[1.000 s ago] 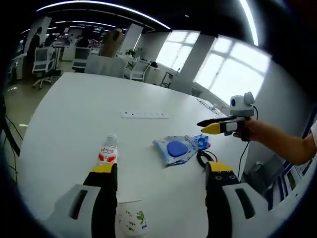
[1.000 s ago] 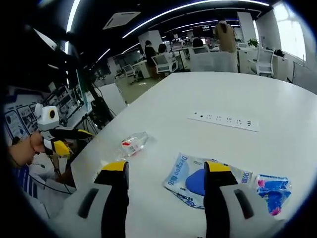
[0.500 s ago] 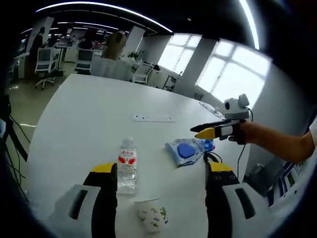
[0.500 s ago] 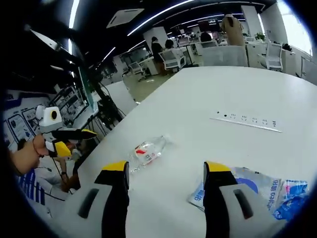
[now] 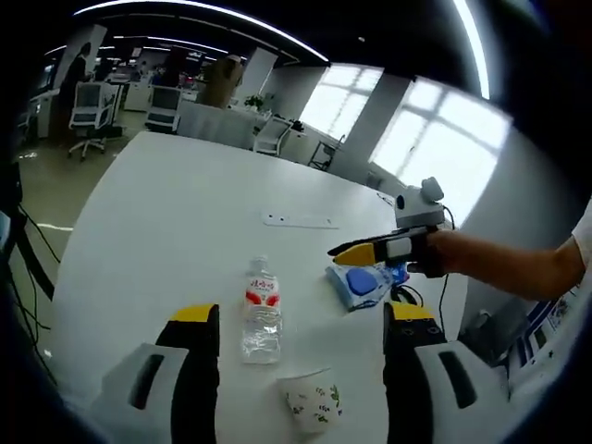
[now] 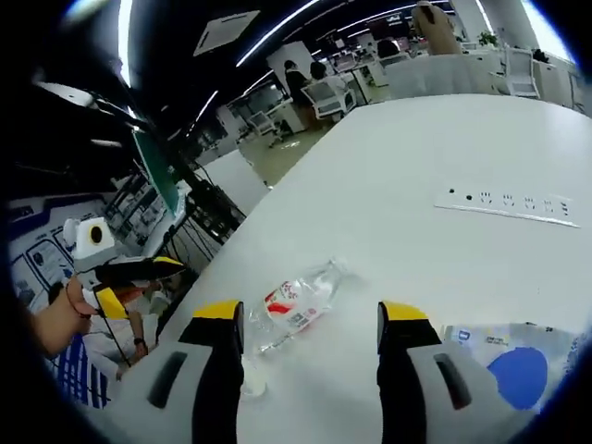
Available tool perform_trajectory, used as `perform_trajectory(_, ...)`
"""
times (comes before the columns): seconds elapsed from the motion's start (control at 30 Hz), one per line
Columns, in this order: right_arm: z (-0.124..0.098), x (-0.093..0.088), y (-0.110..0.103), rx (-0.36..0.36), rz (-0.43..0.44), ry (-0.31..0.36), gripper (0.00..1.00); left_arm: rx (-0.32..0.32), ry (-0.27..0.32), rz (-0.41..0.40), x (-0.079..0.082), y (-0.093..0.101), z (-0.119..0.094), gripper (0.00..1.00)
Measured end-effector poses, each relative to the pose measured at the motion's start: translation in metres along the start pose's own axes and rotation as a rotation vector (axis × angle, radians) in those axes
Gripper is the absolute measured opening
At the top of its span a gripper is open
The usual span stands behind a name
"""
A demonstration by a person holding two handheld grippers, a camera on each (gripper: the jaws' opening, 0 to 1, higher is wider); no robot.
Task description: Arrange the tabletop items into an orderly group along one side of the table until the central work area is clear of visible clutter.
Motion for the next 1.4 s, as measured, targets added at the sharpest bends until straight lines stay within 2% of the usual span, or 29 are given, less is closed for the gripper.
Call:
perform_trajectory(0.13, 0.024, 0.000, 0.008, 0.023, 0.062, -0.018, 0.56, -0.005, 0.011, -0.016, 0.000, -0.008, 0.002, 0.73)
perform_trajectory(0.3, 0.042, 0.000, 0.014, 0.028, 0.125, -0.030, 0.55, -0.011, 0.022, -0.037, -0.002, -0.018, 0.005, 0.73)
perform_trajectory(0.47, 0.059, 0.003, 0.018, 0.047, 0.294, -0.009, 0.53, -0.018, 0.023, -0.047, -0.003, -0.024, 0.012, 0.72)
perform_trajectory(0.5, 0.062, 0.002, 0.017, 0.060, 0.327, -0.023, 0.52, -0.023, 0.026, -0.050, -0.003, -0.025, 0.013, 0.72)
perform_trajectory(0.53, 0.065, 0.003, 0.021, 0.051, 0.317, -0.008, 0.51, -0.025, 0.027, -0.052, -0.003, -0.025, 0.014, 0.72)
perform_trajectory(0.63, 0.073, 0.003, 0.024, 0.045, 0.362, -0.024, 0.50, -0.032, 0.032, -0.055, -0.001, -0.027, 0.018, 0.72)
perform_trajectory(0.77, 0.082, 0.002, 0.027, 0.041, 0.471, -0.029, 0.47, -0.037, 0.038, -0.059, 0.000, -0.029, 0.023, 0.72)
perform_trajectory(1.03, 0.098, -0.003, 0.028, 0.036, 0.529, -0.036, 0.41, -0.054, 0.054, -0.073, -0.001, -0.032, 0.028, 0.71)
perform_trajectory(1.27, 0.108, -0.004, 0.029, 0.039, 0.546, -0.023, 0.27, -0.067, 0.052, -0.074, -0.001, -0.037, 0.032, 0.70)
perform_trajectory(1.3, 0.108, -0.006, 0.031, 0.030, 0.554, -0.021, 0.24, -0.071, 0.050, -0.074, -0.002, -0.038, 0.033, 0.70)
perform_trajectory(1.33, 0.107, -0.007, 0.030, 0.033, 0.601, -0.023, 0.23, -0.073, 0.047, -0.075, -0.002, -0.039, 0.034, 0.70)
perform_trajectory(1.4, 0.107, -0.009, 0.034, 0.037, 0.607, -0.007, 0.21, -0.078, 0.033, -0.068, -0.004, -0.041, 0.037, 0.69)
Point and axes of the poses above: the point that each gripper's makers call its tool centre point, and the gripper's own axes: z roughly forward along the fingers, y roughly to its right, x roughly out of its top, the point moved 5 cm from there along -z, roughly backward along the fingers, and after that the axes turned 6 degrees about -x, right-handed, at the moved point
